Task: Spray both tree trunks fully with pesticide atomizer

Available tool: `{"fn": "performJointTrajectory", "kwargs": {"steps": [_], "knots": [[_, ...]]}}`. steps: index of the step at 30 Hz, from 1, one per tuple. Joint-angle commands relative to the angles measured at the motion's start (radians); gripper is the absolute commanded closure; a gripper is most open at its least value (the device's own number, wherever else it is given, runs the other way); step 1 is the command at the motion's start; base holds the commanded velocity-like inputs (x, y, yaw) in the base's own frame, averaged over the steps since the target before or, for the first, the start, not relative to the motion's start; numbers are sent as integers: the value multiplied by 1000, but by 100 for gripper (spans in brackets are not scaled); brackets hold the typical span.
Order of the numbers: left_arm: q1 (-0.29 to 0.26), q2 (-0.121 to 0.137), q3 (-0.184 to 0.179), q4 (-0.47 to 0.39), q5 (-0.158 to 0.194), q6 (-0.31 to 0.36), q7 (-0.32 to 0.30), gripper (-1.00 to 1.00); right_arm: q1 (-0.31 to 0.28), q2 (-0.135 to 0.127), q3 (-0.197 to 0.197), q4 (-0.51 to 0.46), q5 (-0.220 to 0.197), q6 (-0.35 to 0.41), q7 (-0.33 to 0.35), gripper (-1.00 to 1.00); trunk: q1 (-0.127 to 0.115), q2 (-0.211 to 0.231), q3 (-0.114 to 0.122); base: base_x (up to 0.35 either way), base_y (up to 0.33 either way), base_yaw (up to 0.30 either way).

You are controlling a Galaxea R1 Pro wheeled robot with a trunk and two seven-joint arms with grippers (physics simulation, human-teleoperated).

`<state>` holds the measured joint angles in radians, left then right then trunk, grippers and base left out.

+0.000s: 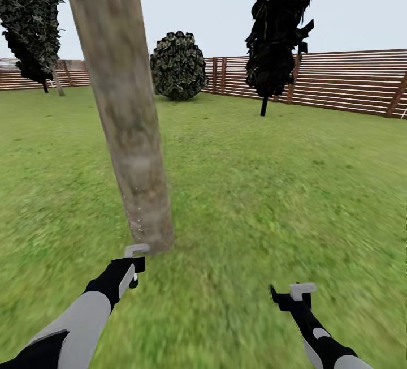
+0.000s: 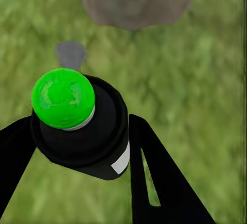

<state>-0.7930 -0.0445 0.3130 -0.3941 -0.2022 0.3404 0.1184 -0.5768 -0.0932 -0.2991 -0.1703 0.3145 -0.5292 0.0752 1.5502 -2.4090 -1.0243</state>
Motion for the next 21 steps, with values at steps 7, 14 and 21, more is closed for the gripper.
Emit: {"fn": "performJointTrajectory", "kwargs": {"steps": [7,14,21], "knots": [[0,0,-1,0,0,-1,0,100,0,1,0,0,0,0,0,-100,0,0,0,124,-271,43],[0,0,-2,0,0,-1,0,100,0,1,0,0,0,0,0,-100,0,0,0,9,-273,257],[0,0,-2,0,0,-1,0,100,0,1,0,0,0,0,0,-100,0,0,0,0,-273,276]]}}
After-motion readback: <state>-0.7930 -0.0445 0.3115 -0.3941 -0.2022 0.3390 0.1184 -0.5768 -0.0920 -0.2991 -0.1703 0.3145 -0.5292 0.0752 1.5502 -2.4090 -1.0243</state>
